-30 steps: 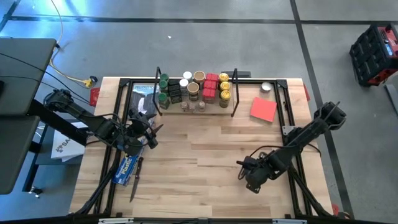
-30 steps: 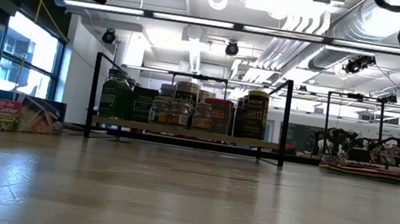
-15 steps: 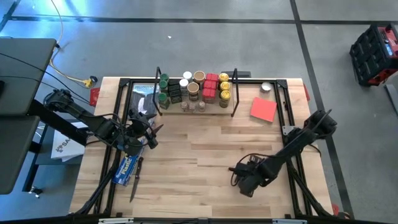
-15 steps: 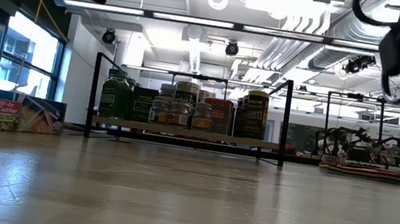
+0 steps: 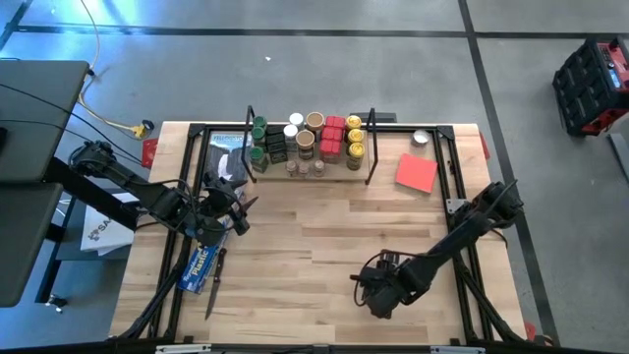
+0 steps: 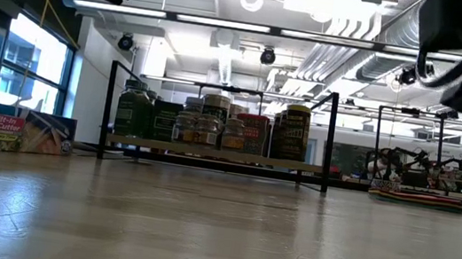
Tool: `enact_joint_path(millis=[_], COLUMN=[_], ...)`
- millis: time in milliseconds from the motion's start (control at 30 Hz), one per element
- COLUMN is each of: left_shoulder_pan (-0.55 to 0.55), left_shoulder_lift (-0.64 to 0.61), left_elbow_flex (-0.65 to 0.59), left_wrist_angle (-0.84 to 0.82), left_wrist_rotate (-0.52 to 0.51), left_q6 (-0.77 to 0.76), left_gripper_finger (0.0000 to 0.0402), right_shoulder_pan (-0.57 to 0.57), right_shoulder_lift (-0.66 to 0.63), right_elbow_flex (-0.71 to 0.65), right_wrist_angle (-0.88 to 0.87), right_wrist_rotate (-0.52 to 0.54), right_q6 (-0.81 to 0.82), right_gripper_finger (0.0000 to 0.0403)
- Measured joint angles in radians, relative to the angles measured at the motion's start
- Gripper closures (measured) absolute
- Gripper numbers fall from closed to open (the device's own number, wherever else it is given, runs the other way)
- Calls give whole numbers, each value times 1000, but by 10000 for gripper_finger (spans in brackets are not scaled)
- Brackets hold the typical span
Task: Shelf spices
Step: Put the brown seasoning bottle on the shelf and align it with the other brown seasoning bottles
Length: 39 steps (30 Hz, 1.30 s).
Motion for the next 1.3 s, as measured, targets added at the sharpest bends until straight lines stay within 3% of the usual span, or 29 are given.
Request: enact_joint_path(millis=[300,567,700,967,1300], left_shoulder_pan=[0,0,0,0,0], left_shoulder_lift=[0,0,0,0,0], left_elbow_flex=[0,0,0,0,0], left_wrist_angle=[0,0,0,0,0], left_wrist_rotate=[0,5,4,3,17], left_q6=[0,-1,0,1,1], left_gripper_finger=[151,151,151,151,151], right_shoulder_pan=[1,-16,-74,-359,-782], right_shoulder_lift=[0,-2,0,-1,27], right_elbow_flex=[25,29,113,398,463], right_wrist_angle=[-49,-29,-127,-376,-264], right_wrist_rotate=[25,-3,6,104,19], right_q6=[-24,18,-62,-486,-877], right_gripper_finger=[166,241,241,241,241])
